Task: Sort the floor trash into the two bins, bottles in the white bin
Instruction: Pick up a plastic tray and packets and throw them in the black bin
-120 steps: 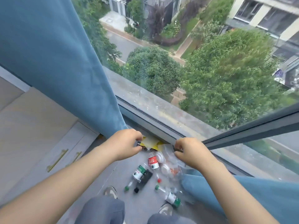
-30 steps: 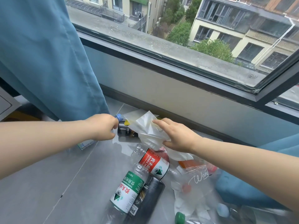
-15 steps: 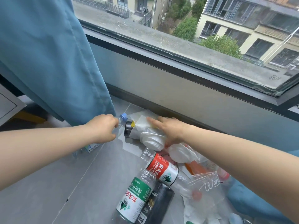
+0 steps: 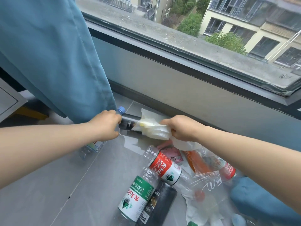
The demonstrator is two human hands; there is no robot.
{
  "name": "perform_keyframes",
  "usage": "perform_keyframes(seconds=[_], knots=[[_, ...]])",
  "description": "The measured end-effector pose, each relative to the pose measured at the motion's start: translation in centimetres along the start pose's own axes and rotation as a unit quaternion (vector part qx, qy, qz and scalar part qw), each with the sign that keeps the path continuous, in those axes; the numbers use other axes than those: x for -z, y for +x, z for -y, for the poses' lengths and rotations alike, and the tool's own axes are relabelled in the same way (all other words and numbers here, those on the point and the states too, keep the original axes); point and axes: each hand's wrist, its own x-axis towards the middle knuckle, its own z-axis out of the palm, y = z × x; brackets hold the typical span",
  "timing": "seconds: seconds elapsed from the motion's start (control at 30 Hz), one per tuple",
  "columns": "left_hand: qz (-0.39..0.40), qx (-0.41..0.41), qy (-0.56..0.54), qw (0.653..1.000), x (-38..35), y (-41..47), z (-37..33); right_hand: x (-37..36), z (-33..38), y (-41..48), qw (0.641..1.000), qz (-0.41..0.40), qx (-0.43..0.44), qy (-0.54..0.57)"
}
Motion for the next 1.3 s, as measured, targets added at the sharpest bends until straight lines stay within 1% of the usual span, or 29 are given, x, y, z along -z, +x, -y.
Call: perform_keyframes(seconds=[0.17,0.33,0.5,0.67,0.87,1.03,1.2,1.3], knots=[[-0.014,0.004,-0.007,1.0,-0.4,-0.4,0.3,0.8,-0.6,-0.8,0.999,-0.032,-0.003,0.036],[-0.02,0.052,-0.035,0.998,-0.8,-1.1,0.2,1.6,-0.4,-1.2,0.992,-0.079,-0.024,0.091],[0.017,0.138,-0.063,0.988,-1.9,-2.1,0.1,2.0,-0.1,-1.3,0.981,-0.09,-0.06,0.159],[0.035,0.154,-0.091,0.983,-2.4,-2.6,0.1,1.8,0.1,-1.2,0.968,-0.086,-0.09,0.219],[0.056,0.164,-0.096,0.98,-3.5,-2.7,-0.5,1.9,0.1,-1.4,0.963,-0.086,-0.109,0.233],[0.047,0.174,-0.108,0.978,-3.7,-2.5,-1.0,1.9,-0.1,-1.6,0.963,-0.079,-0.113,0.233],[0.049,0.233,-0.139,0.961,-2.4,-2.6,-2.0,2.4,0.3,-2.0,0.963,-0.085,-0.111,0.23],[0.026,0.261,-0.165,0.951,-1.4,-2.9,-2.9,3.1,0.6,-2.5,0.964,-0.09,-0.108,0.227]])
